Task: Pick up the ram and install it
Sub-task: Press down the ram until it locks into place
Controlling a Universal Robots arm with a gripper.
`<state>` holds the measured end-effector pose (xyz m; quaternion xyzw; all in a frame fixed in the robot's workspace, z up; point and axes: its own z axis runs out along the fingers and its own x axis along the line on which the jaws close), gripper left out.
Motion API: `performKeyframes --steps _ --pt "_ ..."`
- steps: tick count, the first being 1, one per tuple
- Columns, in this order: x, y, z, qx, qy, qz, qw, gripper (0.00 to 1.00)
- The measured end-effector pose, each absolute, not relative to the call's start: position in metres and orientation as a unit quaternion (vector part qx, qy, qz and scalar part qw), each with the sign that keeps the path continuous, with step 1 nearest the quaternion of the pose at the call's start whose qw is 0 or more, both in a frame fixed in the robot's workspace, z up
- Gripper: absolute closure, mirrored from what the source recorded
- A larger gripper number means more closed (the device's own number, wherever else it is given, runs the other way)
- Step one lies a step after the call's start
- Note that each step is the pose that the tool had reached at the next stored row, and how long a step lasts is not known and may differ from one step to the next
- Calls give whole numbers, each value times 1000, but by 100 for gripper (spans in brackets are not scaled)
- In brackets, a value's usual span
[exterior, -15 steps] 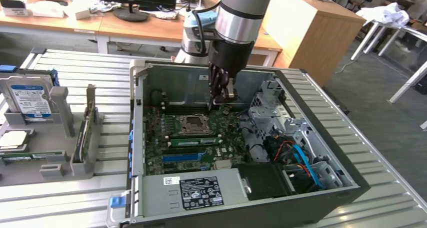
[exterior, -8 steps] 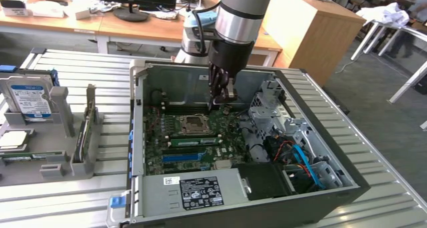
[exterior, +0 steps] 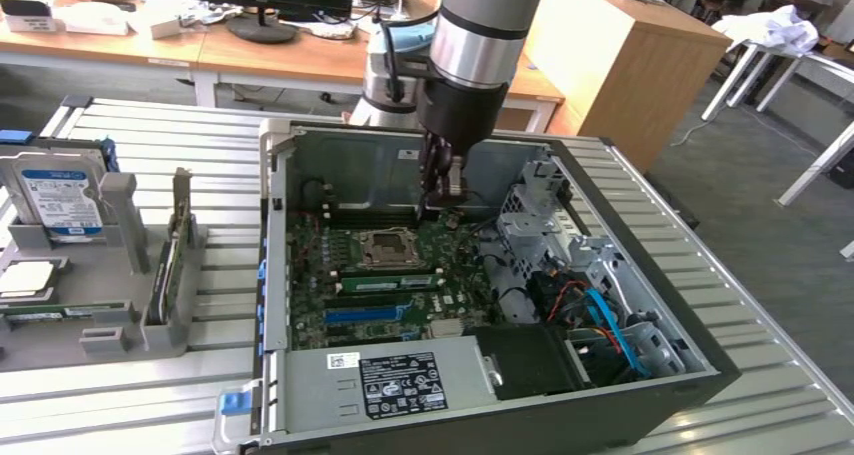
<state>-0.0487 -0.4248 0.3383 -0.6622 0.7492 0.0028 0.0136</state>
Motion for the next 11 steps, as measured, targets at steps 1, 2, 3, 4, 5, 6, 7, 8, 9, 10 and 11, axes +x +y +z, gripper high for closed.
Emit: performKeyframes --steps 1,2,3,4,5,6,7,8,9,10,11 --pt "-49 -425 338 -655 755 3 14 89" --pt "-49 -425 338 -648 761 3 14 89" --pt "-49 -425 338 -641 767 2 14 89" --pt "-49 -425 338 -634 773 2 14 89" --pt "-49 -425 338 -627 779 2 14 89" --pt "-49 -425 337 -620 784 2 14 89" --pt "-49 -425 337 -613 790 2 14 89" --pt "-49 -425 337 -606 796 2 14 89" --pt "-49 -425 337 -598 801 2 14 89" --pt "-49 -425 337 -591 806 1 14 89" --pt "-49 -425 337 -584 812 1 14 89"
